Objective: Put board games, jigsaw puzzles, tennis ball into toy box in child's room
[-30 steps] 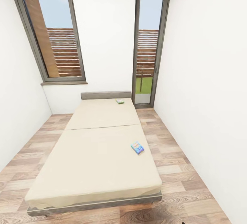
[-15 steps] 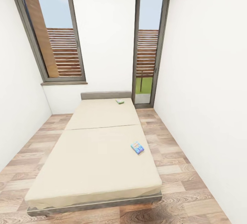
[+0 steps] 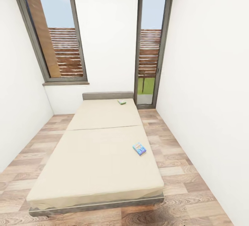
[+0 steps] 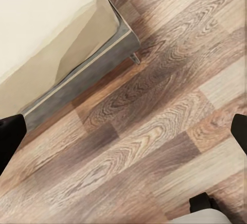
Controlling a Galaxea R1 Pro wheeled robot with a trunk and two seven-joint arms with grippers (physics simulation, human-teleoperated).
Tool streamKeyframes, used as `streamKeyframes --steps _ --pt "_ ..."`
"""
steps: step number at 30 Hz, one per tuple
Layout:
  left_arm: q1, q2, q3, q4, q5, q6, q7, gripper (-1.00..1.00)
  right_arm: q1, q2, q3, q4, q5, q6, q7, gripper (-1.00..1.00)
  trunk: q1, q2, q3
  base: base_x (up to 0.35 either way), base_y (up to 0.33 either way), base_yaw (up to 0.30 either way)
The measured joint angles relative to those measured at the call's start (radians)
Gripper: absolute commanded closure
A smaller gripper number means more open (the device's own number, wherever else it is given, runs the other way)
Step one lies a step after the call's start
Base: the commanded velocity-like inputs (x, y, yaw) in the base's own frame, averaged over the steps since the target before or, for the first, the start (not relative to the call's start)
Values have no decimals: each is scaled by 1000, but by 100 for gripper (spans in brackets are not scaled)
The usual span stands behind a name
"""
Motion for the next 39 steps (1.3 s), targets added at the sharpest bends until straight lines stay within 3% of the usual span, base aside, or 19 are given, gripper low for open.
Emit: streamKeyframes --steps 9,30,39 --pt "0 0 0 2 0 0 0 -100 0 3 3 -2 1 4 -35 -100 0 0 -6 0 0 59" --pt "0 0 -1 2 -1 1 0 -100 -1 3 3 -2 5 3 -45 -100 0 0 -6 0 -11 1" --pt "0 -4 -2 2 -1 1 1 -100 -1 3 8 -1 -1 4 -183 -100 0 0 -6 42 -246 0"
